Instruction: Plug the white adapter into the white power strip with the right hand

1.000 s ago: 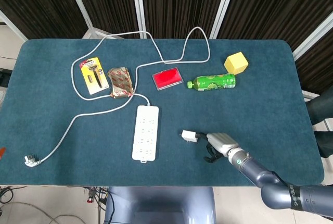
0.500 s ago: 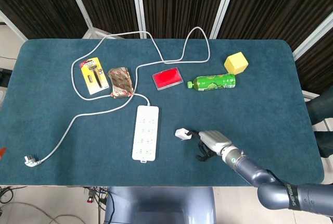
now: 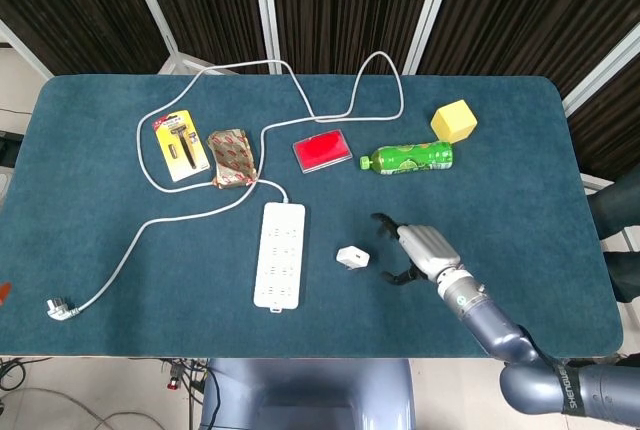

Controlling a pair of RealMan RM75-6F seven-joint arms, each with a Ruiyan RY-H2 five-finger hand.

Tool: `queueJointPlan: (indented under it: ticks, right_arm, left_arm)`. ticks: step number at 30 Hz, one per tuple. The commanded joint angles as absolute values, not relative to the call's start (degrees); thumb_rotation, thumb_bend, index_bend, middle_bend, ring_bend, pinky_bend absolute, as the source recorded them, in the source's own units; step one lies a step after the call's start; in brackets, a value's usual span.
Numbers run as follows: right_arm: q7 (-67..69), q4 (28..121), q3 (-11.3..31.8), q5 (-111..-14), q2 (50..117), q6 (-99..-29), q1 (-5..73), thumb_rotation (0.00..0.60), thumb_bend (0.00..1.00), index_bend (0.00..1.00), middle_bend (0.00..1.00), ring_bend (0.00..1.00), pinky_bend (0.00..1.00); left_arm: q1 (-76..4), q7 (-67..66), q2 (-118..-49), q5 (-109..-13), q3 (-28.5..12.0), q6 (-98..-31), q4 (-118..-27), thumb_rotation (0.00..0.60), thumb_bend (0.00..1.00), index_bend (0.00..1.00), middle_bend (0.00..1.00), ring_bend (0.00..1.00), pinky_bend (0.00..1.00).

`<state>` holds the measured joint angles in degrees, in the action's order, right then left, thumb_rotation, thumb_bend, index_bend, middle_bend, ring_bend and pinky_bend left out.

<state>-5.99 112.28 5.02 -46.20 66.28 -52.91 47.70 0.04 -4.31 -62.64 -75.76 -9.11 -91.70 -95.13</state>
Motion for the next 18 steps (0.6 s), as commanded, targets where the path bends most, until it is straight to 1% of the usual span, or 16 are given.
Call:
queueJointPlan:
  ticks: [1, 5, 8, 9, 12, 18]
  right_arm:
    - [-11.64, 114.06, 4.61, -45.04, 72.16, -62.22, 44.80, 0.600, 0.31, 0.04, 0.12, 0.10, 0.12]
    - [-15.96, 113.67, 4.66, -42.71, 77.41, -67.49, 43.90, 0.600, 0.24, 0.04, 0.12, 0.09, 0.09]
    - [-17.39, 112.74, 5.11, -41.41, 80.59, -69.77, 43.49, 0.600, 0.24, 0.04, 0.12, 0.10, 0.09]
    - [-18.68, 111.60, 5.51, -40.99, 83.01, -71.56, 43.26, 0.600, 0.24, 0.04, 0.12, 0.10, 0.09]
    - [-22.18, 108.05, 6.39, -39.37, 88.58, -73.20, 43.87, 0.600, 0.24, 0.07, 0.12, 0.12, 0.09]
    - [-25.59, 104.57, 8.76, -36.75, 92.59, -73.78, 44.67, 0.600, 0.24, 0.15, 0.21, 0.18, 0.09]
  left_arm:
    - [0.12, -4.27, -62.62, -75.88, -9.05, -91.84, -95.18, 0.600, 0.10, 0.20, 0.00, 0.00, 0.00]
    - [0.15, -4.18, -62.56, -75.74, -9.07, -91.79, -95.19, 0.600, 0.10, 0.20, 0.00, 0.00, 0.00]
    - [0.10, -4.05, -62.50, -75.65, -9.12, -91.64, -95.15, 0.600, 0.10, 0.20, 0.00, 0.00, 0.00]
    - [0.08, -3.94, -62.46, -75.62, -9.13, -91.56, -95.10, 0.600, 0.10, 0.20, 0.00, 0.00, 0.00]
    - [-0.01, -3.89, -62.46, -75.62, -9.13, -91.41, -95.02, 0.600, 0.10, 0.20, 0.00, 0.00, 0.00]
    - [-0.03, -3.77, -62.39, -75.61, -9.13, -91.33, -94.97, 0.600, 0.10, 0.20, 0.00, 0.00, 0.00]
